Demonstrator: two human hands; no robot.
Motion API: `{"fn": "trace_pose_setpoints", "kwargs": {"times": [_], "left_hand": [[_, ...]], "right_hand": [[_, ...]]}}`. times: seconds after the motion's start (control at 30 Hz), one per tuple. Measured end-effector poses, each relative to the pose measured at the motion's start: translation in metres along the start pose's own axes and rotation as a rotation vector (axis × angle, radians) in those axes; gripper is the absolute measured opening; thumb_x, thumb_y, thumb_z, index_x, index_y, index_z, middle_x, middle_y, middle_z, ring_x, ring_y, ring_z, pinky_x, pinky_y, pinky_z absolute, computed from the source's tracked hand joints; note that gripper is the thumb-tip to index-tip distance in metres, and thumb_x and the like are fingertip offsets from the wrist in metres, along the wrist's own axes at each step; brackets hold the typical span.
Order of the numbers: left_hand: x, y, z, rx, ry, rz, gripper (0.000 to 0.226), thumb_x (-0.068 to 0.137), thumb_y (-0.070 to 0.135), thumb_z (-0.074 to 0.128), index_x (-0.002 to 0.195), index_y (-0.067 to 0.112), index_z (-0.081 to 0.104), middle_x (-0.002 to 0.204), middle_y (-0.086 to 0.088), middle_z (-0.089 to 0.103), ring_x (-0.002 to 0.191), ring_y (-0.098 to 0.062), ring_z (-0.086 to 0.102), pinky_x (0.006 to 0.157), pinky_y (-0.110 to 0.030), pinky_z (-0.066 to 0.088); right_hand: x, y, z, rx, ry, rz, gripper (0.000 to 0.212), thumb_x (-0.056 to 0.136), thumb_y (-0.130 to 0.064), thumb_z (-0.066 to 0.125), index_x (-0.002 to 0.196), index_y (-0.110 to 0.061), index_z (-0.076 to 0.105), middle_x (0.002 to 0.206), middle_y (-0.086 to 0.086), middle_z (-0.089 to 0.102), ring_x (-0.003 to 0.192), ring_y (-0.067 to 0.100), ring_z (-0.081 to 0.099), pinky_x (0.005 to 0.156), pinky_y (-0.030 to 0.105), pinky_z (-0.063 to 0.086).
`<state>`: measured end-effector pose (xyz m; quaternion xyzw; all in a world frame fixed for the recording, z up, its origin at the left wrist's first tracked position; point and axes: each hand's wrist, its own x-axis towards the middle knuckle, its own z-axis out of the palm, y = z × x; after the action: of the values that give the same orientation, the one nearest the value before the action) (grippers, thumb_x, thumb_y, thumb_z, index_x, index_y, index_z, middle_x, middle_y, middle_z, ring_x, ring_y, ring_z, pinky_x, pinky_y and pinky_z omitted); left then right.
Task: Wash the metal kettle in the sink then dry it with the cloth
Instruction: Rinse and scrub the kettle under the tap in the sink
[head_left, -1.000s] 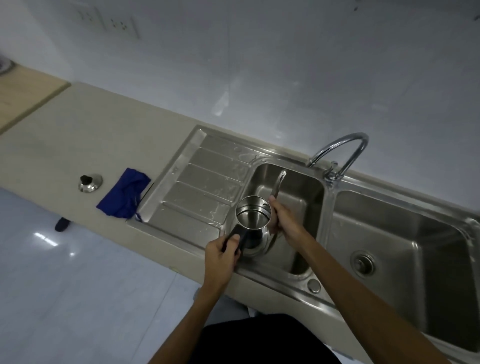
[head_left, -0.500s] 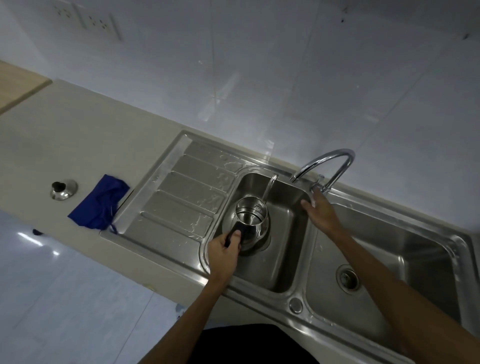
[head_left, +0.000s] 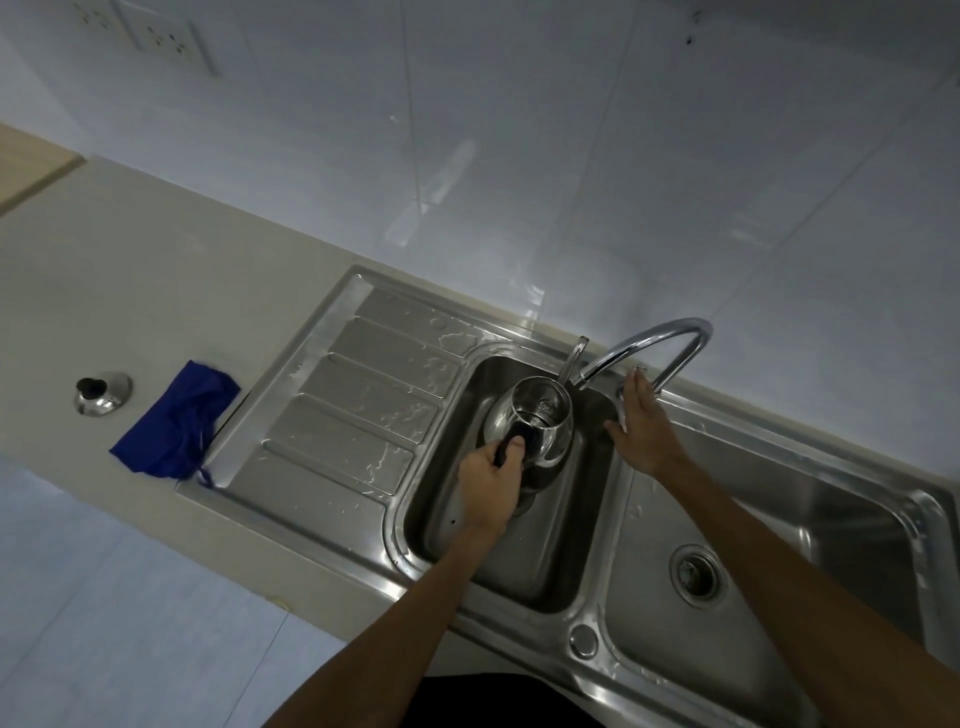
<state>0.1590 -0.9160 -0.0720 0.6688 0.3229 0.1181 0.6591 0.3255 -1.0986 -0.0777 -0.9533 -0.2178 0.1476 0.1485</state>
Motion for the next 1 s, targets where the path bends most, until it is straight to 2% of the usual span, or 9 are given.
{"fn": "trace_pose_setpoints", "kwargs": {"times": [0.1, 0.23, 0.4, 0.57, 0.67, 0.83, 1.0], "left_hand": [[0.003, -0.002, 0.007, 0.014, -0.016, -0.002, 0.033, 0.088, 0.037, 0.059, 0.059, 0.021, 0.060, 0.049, 0.008, 0.057, 0.050, -0.006, 0.054, 0.056, -0.031, 0.046], [0.006, -0.006, 0.013, 0.016, -0.023, 0.021, 0.041, 0.082, 0.050, 0.055, 0.061, 0.015, 0.059, 0.050, 0.004, 0.054, 0.051, -0.016, 0.052, 0.056, -0.035, 0.044], [0.010, -0.007, 0.023, 0.000, -0.010, 0.042, 0.046, 0.080, 0.051, 0.056, 0.062, 0.009, 0.059, 0.051, -0.002, 0.053, 0.050, -0.020, 0.051, 0.054, -0.036, 0.043], [0.011, -0.003, 0.027, -0.015, -0.020, 0.035, 0.044, 0.082, 0.046, 0.057, 0.062, 0.007, 0.060, 0.051, 0.002, 0.055, 0.049, -0.013, 0.053, 0.053, -0.031, 0.044], [0.011, 0.000, 0.029, 0.004, -0.023, 0.052, 0.034, 0.086, 0.037, 0.059, 0.060, 0.015, 0.060, 0.050, 0.006, 0.055, 0.048, -0.008, 0.053, 0.052, -0.028, 0.042], [0.011, 0.001, 0.030, 0.002, -0.023, 0.060, 0.046, 0.080, 0.051, 0.055, 0.061, 0.008, 0.060, 0.052, -0.001, 0.056, 0.051, -0.015, 0.052, 0.054, -0.033, 0.043], [0.012, 0.001, 0.030, -0.006, -0.028, 0.063, 0.048, 0.079, 0.051, 0.055, 0.063, 0.006, 0.061, 0.053, 0.000, 0.055, 0.051, -0.014, 0.052, 0.053, -0.031, 0.043]], "right_hand": [[0.006, 0.007, 0.000, -0.018, -0.004, -0.022, 0.085, 0.095, -0.025, 0.057, 0.154, -0.001, -0.001, 0.163, 0.017, -0.005, 0.151, 0.030, -0.006, 0.122, 0.052, 0.015], [0.017, 0.008, -0.006, -0.003, -0.010, -0.021, 0.083, 0.096, -0.024, 0.055, 0.154, -0.001, 0.001, 0.163, 0.017, -0.005, 0.151, 0.030, -0.005, 0.123, 0.049, 0.013], [0.026, 0.011, -0.010, 0.009, -0.011, -0.034, 0.082, 0.097, -0.024, 0.054, 0.155, -0.003, 0.001, 0.164, 0.015, -0.004, 0.152, 0.030, -0.003, 0.123, 0.048, 0.013], [0.030, 0.013, -0.012, -0.006, -0.008, -0.057, 0.079, 0.098, -0.023, 0.054, 0.155, -0.003, 0.002, 0.164, 0.016, -0.001, 0.151, 0.033, 0.001, 0.122, 0.049, 0.014], [0.035, 0.016, -0.015, -0.021, -0.030, -0.056, 0.079, 0.098, -0.023, 0.053, 0.155, -0.003, 0.003, 0.164, 0.017, 0.000, 0.151, 0.034, 0.002, 0.122, 0.048, 0.014], [0.039, 0.017, -0.015, -0.022, -0.063, -0.034, 0.079, 0.098, -0.024, 0.053, 0.155, -0.004, 0.001, 0.164, 0.015, -0.001, 0.151, 0.033, 0.001, 0.122, 0.048, 0.015], [0.041, 0.017, -0.017, -0.017, -0.074, -0.030, 0.080, 0.098, -0.024, 0.053, 0.155, -0.005, 0.000, 0.164, 0.014, -0.003, 0.151, 0.032, 0.000, 0.122, 0.049, 0.016]]}}
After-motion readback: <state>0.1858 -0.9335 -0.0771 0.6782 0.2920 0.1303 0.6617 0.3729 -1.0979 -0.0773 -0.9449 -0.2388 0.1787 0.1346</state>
